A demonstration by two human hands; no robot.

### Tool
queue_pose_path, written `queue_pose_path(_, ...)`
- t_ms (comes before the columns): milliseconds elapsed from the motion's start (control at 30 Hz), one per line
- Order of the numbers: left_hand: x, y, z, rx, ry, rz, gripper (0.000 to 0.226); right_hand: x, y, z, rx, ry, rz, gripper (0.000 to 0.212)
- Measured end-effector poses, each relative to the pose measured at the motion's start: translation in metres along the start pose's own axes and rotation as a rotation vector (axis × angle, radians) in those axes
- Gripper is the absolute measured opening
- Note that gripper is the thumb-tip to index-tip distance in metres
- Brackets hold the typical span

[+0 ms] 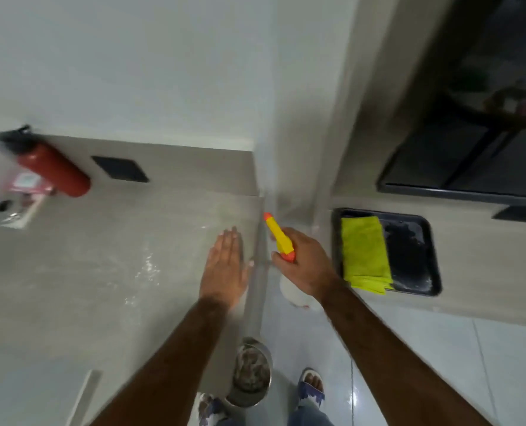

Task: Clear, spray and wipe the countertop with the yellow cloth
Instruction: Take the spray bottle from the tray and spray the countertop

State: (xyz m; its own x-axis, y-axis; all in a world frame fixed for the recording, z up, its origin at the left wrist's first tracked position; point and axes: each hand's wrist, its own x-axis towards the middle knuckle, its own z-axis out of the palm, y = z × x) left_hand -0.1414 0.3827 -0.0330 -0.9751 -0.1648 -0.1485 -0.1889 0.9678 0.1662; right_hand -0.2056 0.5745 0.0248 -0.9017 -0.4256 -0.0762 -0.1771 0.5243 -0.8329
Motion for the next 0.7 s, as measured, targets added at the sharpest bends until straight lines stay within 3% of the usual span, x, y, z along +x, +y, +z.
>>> queue_pose_path(267, -0.095, -0.234, -0.023, -0.068, 0.098, -0.484, 0.087, 0.038, -0.1, 0.154, 0.048, -0.334, 0.024, 0.022)
queue_pose_path(433, -0.128, -0.324, -0.014, -0.102, 0.168, -0.72, 0.103, 0.058, -0.141, 0.238, 0.011, -0.479, 0.135, 0.012)
queue_pose_path(500, -0.133, -0.343, -0.003, -0.109, 0.161, -0.742, 0.109, 0.065, -0.154, 0.265, -0.05, -0.542, 0.187, 0.014)
queue_pose_path(600, -0.136, -0.36, 0.016, -0.075, 0.16, -0.715, 0.098, 0.073, -0.169, 0.292, -0.123, -0.599, 0.241, 0.038)
queue_pose_path(700, -0.136, -0.368, 0.024, -0.084, 0.163, -0.711, 0.096, 0.08, -0.181, 0.309, -0.142, -0.604, 0.261, 0.039)
